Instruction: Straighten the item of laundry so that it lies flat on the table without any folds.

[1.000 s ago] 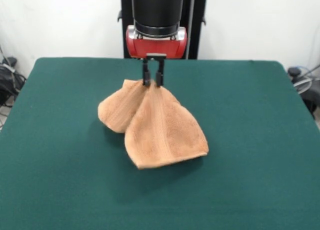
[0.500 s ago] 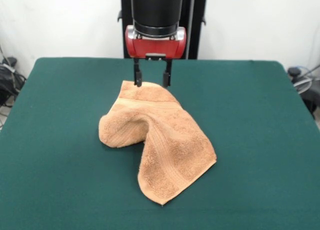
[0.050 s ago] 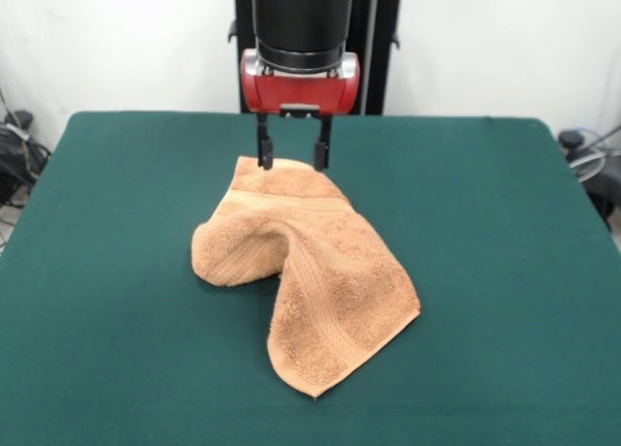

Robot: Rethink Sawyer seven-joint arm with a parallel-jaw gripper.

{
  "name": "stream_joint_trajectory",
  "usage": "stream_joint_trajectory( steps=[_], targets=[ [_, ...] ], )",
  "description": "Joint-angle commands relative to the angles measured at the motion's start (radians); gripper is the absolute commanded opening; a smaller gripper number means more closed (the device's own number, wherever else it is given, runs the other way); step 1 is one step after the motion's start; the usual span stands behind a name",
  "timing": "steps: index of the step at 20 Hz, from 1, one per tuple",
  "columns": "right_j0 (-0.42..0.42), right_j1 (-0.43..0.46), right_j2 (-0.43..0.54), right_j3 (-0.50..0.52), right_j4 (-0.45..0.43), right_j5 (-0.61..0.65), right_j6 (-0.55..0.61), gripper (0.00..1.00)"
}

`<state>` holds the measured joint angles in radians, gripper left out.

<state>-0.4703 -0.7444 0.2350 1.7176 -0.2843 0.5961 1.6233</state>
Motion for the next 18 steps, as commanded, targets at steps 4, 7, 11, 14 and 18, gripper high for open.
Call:
stream_joint_trajectory(
  steps=[4,7,11,14,18],
  targets=[
    [0.029,0.054,0.016,-0.086,-0.003,0.024,0.076,1.0],
    [0.042,0.061,0.001,-0.097,-0.001,0.017,0.102,1.0],
    [0.046,0.068,0.001,-0.103,-0.001,0.011,0.1,1.0],
    [0.051,0.074,0.0,-0.109,0.003,0.023,0.1,1.0],
    [0.053,0.08,0.0,-0.116,0.001,0.017,0.096,1.0]
  ],
)
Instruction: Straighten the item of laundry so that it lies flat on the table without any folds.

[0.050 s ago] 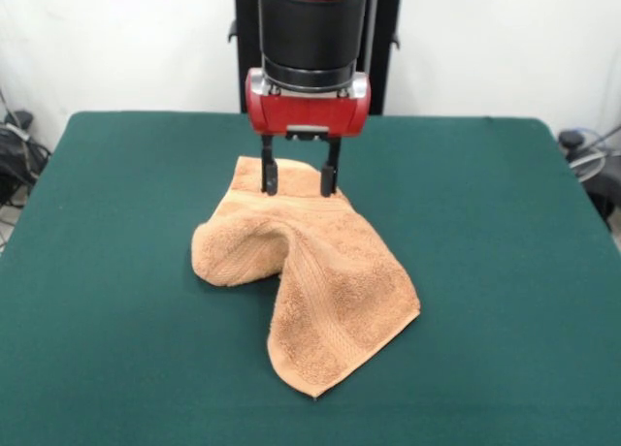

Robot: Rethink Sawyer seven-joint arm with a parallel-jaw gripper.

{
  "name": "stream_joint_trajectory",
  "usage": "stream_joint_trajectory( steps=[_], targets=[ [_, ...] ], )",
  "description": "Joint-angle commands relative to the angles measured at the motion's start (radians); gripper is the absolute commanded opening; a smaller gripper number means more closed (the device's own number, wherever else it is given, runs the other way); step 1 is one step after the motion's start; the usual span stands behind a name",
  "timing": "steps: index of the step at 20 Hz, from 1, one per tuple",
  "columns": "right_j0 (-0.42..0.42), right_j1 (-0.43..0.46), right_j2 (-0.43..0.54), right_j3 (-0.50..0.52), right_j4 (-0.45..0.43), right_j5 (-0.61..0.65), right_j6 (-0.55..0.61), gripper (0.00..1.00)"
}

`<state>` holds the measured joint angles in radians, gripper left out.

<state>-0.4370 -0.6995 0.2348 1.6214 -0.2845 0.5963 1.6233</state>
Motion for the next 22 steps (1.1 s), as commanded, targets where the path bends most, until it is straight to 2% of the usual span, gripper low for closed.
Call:
stream_joint_trajectory(
  steps=[1,14,15,22],
  targets=[
    [0.02,0.035,0.001,-0.02,0.0,0.015,0.094,1.0],
    [0.01,0.038,0.006,-0.038,0.009,0.029,0.086,1.0],
    [0.01,0.038,0.005,-0.039,0.011,0.033,0.087,0.0],
    [0.015,-0.004,-0.001,0.021,0.017,0.01,0.11,0.0]
  ],
)
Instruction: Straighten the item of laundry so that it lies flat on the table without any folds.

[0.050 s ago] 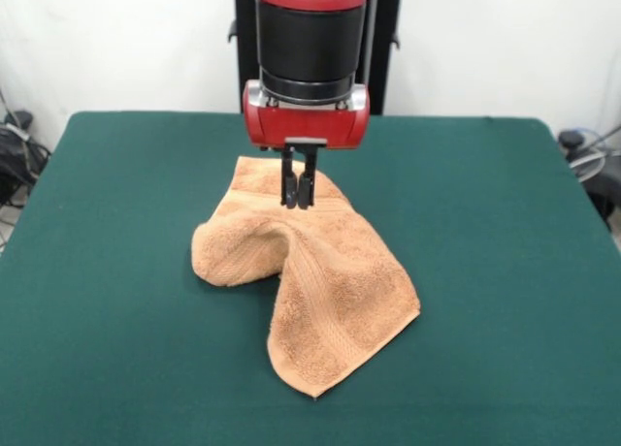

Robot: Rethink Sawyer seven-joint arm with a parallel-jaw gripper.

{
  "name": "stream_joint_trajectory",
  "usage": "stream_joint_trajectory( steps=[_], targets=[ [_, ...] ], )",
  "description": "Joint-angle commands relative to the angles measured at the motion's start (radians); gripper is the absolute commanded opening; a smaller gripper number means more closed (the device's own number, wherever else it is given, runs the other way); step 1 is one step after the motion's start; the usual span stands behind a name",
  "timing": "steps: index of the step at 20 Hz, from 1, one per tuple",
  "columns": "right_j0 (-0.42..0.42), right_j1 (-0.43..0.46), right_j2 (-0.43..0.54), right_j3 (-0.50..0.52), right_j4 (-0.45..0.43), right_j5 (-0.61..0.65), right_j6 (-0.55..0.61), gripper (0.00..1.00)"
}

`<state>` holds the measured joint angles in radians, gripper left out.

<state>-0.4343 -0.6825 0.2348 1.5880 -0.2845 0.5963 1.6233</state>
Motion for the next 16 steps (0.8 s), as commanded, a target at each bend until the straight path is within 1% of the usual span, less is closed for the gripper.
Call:
stream_joint_trajectory(
  steps=[1,7,9,11,13,16],
  targets=[
    [0.013,-0.026,-0.001,0.062,0.017,0.008,0.112,0.0],
    [0.017,-0.047,-0.011,0.109,0.017,-0.028,0.141,0.0],
    [0.03,-0.037,-0.023,0.109,0.01,-0.02,0.149,0.0],
    [0.03,-0.012,-0.021,0.11,-0.003,-0.047,0.145,0.0],
    [0.037,0.01,-0.028,0.096,-0.022,-0.043,0.131,0.0],
    [0.049,0.038,-0.035,0.073,-0.024,-0.032,0.131,0.0]
  ],
)
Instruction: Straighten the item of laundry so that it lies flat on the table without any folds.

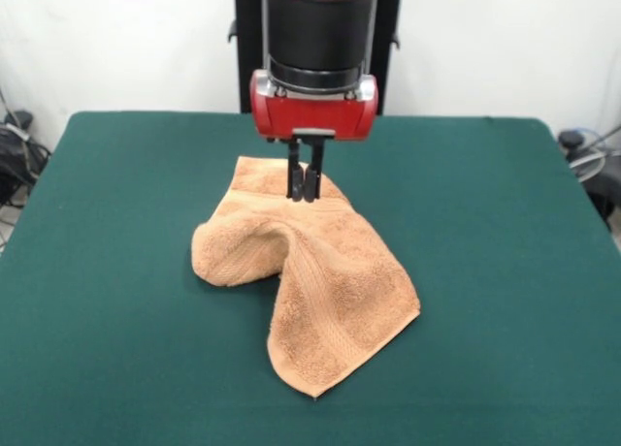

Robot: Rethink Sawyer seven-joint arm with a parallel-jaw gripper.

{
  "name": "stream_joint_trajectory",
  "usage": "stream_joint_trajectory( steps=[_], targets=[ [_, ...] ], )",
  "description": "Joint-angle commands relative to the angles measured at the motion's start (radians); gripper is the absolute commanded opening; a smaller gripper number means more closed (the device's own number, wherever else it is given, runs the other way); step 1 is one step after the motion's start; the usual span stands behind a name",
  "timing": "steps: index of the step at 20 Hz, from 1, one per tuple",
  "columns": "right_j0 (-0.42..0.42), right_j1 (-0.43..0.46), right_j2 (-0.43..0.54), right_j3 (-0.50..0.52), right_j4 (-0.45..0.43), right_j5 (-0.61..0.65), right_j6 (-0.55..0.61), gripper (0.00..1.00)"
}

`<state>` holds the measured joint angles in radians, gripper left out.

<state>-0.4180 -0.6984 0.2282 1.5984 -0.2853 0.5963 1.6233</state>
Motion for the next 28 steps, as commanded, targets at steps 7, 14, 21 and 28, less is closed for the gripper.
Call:
stream_joint_trajectory(
  steps=[7,14,21,28],
  targets=[
    [0.023,0.08,-0.013,0.087,-0.036,-0.109,0.126,0.0],
    [0.035,0.082,-0.039,0.095,-0.043,-0.063,0.114,0.0],
    [0.037,0.081,-0.043,0.099,-0.056,-0.044,0.087,0.0],
    [0.039,0.105,-0.053,0.082,-0.06,-0.063,0.08,0.0]
  ],
)
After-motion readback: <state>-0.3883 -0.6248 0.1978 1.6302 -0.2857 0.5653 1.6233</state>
